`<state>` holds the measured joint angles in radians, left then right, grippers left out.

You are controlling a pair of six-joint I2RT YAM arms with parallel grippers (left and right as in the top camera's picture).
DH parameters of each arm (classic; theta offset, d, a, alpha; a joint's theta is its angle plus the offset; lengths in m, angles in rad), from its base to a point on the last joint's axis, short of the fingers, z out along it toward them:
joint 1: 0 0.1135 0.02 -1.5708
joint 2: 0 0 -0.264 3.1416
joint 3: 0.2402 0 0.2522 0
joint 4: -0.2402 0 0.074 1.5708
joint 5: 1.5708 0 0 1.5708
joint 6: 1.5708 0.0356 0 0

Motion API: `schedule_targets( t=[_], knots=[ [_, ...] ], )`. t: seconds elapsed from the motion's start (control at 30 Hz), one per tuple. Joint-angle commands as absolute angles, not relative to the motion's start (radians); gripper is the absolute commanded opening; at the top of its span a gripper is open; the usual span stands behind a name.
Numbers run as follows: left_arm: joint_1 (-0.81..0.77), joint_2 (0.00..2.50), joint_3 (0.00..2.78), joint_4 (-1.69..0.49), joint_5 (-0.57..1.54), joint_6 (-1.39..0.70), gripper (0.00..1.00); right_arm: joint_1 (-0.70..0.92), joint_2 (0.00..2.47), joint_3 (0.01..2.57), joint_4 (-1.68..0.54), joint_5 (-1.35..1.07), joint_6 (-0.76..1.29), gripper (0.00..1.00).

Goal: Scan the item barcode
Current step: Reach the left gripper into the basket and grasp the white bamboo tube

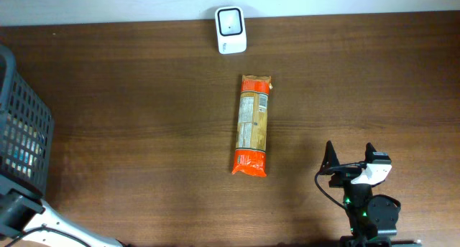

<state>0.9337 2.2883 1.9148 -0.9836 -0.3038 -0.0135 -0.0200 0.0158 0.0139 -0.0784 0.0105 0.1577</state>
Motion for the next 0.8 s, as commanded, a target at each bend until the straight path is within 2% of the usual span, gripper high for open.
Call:
schedule_targets(
  t=[0.0,0.07,0.13,0.23,0.33,0.37,0.57,0.77],
  knots=[
    [0.949,2.343,1.908,-0.962,-0.340,0.005,0.71,-0.028,0.008,0.006,-0.081,0.012,0.162,0.99],
    [0.949,2.359,1.907,-0.957,-0.340,0.005,0.67,-0.028,0.008,0.006,-0.081,0.012,0.162,0.99],
    [0.949,2.362,1.906,-0.956,-0.337,0.005,0.55,-0.028,0.008,0.006,-0.081,0.012,0.162,0.99],
    [0.949,2.362,1.906,-0.962,-0.317,0.004,0.19,-0.028,0.008,0.006,-0.081,0.012,0.162,0.99],
    [0.949,2.361,1.908,-0.980,-0.303,0.004,0.02,-0.028,0.008,0.006,-0.081,0.012,0.162,0.99],
    [0.949,2.359,1.910,-0.985,-0.302,0.004,0.00,-0.028,0.008,0.006,-0.081,0.012,0.162,0.99],
    [0.948,2.271,1.978,-1.035,-0.161,0.004,0.00,-0.028,0.008,0.006,-0.081,0.012,0.162,0.99],
    [0.947,2.044,2.096,-1.052,-0.004,-0.008,0.00,-0.028,0.008,0.006,-0.081,0.012,0.162,0.99]
  ],
)
